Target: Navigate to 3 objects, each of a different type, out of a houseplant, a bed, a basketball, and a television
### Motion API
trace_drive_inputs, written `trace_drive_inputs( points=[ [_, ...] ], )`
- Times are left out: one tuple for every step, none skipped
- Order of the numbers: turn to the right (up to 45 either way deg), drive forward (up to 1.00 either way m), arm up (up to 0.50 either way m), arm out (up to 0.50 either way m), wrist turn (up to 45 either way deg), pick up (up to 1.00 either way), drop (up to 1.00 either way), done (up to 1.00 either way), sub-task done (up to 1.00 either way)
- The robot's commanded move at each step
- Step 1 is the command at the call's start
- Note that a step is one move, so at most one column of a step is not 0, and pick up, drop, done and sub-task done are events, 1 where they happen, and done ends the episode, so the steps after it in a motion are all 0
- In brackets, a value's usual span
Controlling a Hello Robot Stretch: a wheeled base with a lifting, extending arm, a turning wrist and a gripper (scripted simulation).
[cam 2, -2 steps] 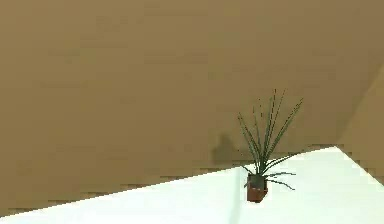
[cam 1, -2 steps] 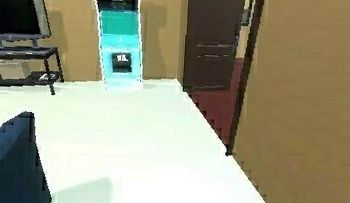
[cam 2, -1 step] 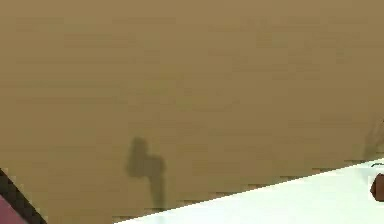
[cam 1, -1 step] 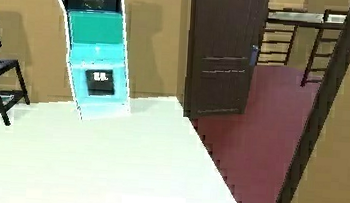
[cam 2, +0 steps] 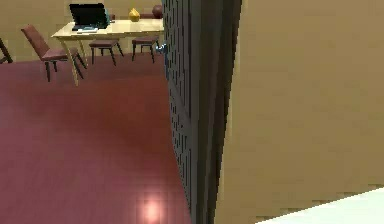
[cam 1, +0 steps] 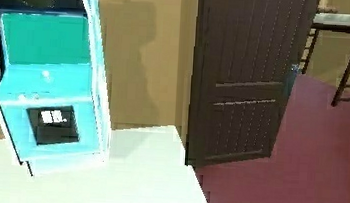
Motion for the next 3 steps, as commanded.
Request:
trace_drive_inputs(
  points=[
    [0.0, 0.2, 0.0, 0.0, 0.0, 0.0, 0.0, 0.0, 0.0],
    [39.0, 0.0, 0.0, 0.0, 0.0, 0.0, 0.0, 0.0, 0.0],
    [0.0, 0.35, 0.0, 0.0, 0.0, 0.0, 0.0, 0.0, 0.0]
  ],
)
